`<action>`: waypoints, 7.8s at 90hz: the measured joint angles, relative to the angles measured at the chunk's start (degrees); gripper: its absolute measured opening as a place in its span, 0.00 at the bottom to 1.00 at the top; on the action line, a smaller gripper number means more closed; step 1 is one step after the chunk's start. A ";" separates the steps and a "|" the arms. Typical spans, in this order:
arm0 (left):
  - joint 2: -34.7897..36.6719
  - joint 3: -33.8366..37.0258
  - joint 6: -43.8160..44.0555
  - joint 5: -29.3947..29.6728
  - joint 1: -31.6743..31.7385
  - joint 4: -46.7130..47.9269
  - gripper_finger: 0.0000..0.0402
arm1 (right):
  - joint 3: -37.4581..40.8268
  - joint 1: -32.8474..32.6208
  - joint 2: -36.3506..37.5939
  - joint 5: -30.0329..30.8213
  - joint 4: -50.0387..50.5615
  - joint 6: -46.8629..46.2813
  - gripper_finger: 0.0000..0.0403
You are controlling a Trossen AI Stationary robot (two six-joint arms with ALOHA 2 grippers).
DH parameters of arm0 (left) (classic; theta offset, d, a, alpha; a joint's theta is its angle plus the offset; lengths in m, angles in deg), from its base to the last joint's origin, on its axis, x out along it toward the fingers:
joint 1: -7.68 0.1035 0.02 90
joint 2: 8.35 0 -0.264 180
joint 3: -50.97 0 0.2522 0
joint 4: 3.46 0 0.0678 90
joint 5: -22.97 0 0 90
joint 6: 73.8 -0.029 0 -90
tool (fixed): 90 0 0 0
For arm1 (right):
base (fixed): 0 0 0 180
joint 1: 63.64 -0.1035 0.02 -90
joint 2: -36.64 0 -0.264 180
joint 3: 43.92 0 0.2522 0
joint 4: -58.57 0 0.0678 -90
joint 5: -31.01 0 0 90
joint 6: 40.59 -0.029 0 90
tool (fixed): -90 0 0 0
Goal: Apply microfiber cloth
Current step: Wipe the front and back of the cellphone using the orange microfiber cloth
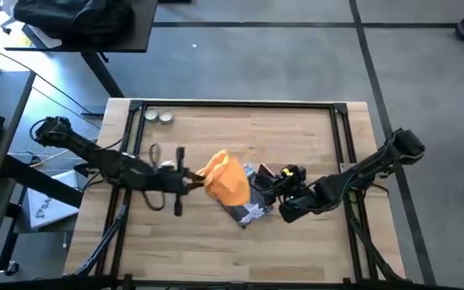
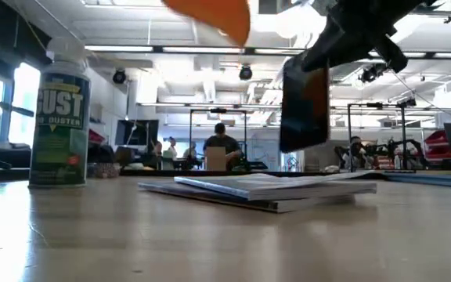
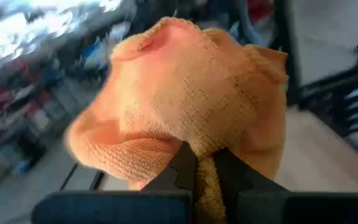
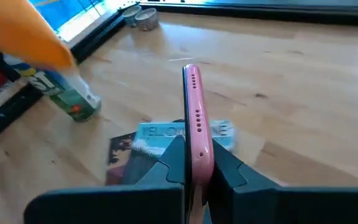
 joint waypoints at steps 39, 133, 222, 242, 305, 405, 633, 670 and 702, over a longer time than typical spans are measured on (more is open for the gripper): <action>-0.40 0.01 21.62 6.71 -12.76 25.26 0.00 | 0.00 -0.24 -2.53 -3.83 -11.70 9.64 0.00; -0.51 21.07 90.32 20.22 -25.60 48.50 0.00 | 0.00 0.16 -2.47 -4.06 -11.44 10.71 0.00; -0.45 32.10 90.25 31.03 -5.52 54.22 0.00 | 0.00 0.18 -2.45 -3.90 -11.47 11.79 0.00; -0.45 32.07 76.09 28.17 -6.11 38.78 0.00 | 0.00 0.18 -2.46 -3.47 -11.98 11.76 0.00; -0.58 26.85 25.62 19.78 -13.73 -16.59 0.00 | 0.00 3.83 -7.80 -3.45 -36.60 23.66 0.00; -25.98 17.05 -47.67 16.31 -3.76 -39.92 0.01 | -0.02 8.71 -7.80 -36.41 -44.10 28.52 0.00; -28.28 15.48 -12.50 13.80 -5.60 -37.61 0.01 | -0.15 9.80 -7.74 -38.43 -46.07 29.19 0.00; -28.85 15.53 -8.44 15.81 -6.14 -34.64 0.01 | -0.15 10.08 -7.74 -38.39 -46.75 30.43 0.00; -21.14 15.53 -18.69 17.94 -1.98 -34.98 0.01 | -0.15 9.66 -7.74 -39.12 -45.83 29.71 0.00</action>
